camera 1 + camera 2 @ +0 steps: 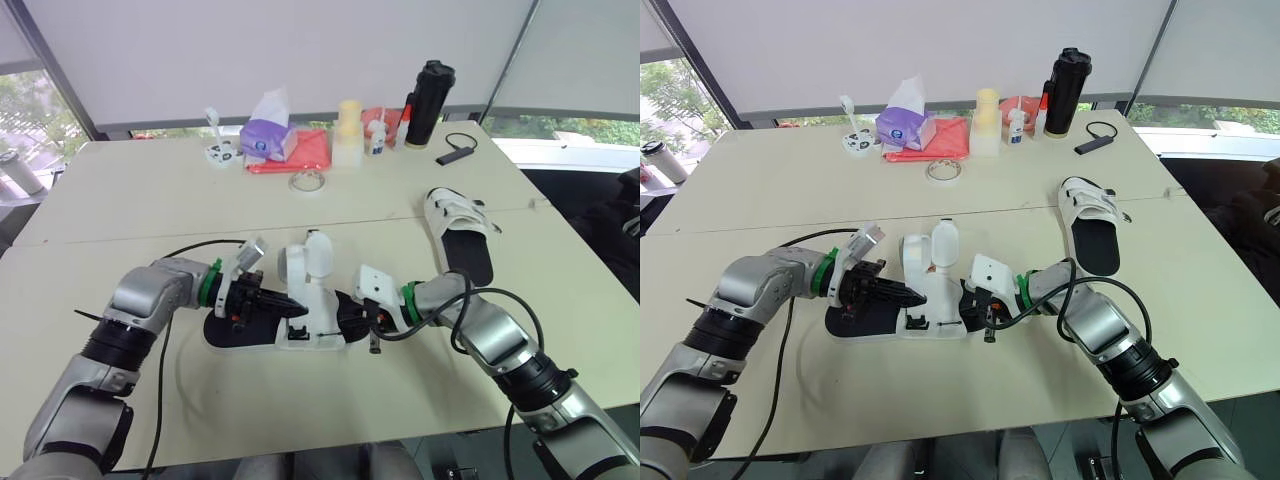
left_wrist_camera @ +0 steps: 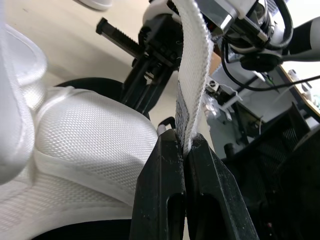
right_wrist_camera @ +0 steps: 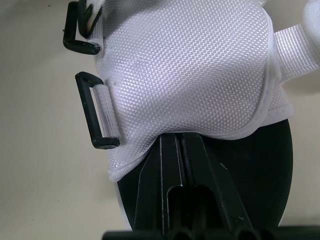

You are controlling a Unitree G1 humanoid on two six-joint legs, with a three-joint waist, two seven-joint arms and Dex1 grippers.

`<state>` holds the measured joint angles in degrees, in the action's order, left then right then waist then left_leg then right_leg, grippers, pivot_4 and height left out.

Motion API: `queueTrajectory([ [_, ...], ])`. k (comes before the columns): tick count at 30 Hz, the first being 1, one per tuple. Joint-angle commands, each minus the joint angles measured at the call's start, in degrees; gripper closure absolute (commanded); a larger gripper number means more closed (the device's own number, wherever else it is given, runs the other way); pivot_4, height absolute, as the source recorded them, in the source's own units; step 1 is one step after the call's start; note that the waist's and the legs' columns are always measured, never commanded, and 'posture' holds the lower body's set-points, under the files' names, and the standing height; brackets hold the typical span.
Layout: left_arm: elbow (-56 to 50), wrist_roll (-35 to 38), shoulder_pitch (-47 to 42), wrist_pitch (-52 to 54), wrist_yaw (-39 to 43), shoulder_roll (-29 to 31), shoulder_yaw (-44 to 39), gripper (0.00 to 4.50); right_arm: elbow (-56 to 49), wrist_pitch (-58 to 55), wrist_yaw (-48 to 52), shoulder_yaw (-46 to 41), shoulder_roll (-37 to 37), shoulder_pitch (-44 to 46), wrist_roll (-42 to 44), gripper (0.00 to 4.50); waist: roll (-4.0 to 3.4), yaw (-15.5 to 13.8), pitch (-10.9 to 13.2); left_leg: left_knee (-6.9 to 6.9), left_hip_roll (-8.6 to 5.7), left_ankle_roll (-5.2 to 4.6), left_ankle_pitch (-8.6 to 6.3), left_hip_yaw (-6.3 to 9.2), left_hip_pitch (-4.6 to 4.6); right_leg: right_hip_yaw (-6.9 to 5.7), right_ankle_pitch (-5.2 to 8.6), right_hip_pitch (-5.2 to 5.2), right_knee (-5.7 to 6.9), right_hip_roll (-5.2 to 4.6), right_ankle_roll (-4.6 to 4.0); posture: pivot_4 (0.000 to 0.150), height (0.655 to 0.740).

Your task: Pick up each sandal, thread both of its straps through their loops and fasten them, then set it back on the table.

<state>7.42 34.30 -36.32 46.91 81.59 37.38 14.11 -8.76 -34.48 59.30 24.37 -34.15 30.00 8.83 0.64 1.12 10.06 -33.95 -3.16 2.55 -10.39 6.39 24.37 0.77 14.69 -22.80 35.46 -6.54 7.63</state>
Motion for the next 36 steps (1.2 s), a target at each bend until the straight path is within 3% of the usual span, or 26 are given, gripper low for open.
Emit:
queueTrajectory([
  [1, -1.5, -0.5, -0.8, -1.3, 2.8, 0.4, 0.5, 4.47, 1.6, -1.6, -1.3, 1.3, -0.1, -0.6, -2.2, 4.5, 0.0, 0.0, 0.0, 0.0, 0.0, 0.0, 0.0, 0.0, 0.0, 0.0, 0.0, 0.0, 0.0, 0.0, 0.0, 0.15, 0.74],
  [27, -2.7, -7.7, 3.0, -13.5, 5.7, -0.1, 1.1, 4.47, 1.5, -1.4, -1.5, 1.5, -0.1, -0.5, -2.4, 4.5, 0.0, 0.0, 0.0, -0.07, 0.01, -0.01, 0.01, -0.01, -0.02, -0.01, 0.0, 0.01, 0.12, 0.03, 0.0, 0.15, 0.74],
  [36, -3.1, -12.4, 6.1, -21.8, 3.4, -0.9, 1.1, 4.47, 1.8, -1.3, -1.4, 1.5, 0.1, -0.3, -2.5, 4.5, 0.0, 0.0, 0.0, -0.08, 0.01, -0.01, 0.01, -0.01, -0.04, 0.0, 0.0, 0.02, 0.16, 0.04, -0.01, 0.15, 0.74],
])
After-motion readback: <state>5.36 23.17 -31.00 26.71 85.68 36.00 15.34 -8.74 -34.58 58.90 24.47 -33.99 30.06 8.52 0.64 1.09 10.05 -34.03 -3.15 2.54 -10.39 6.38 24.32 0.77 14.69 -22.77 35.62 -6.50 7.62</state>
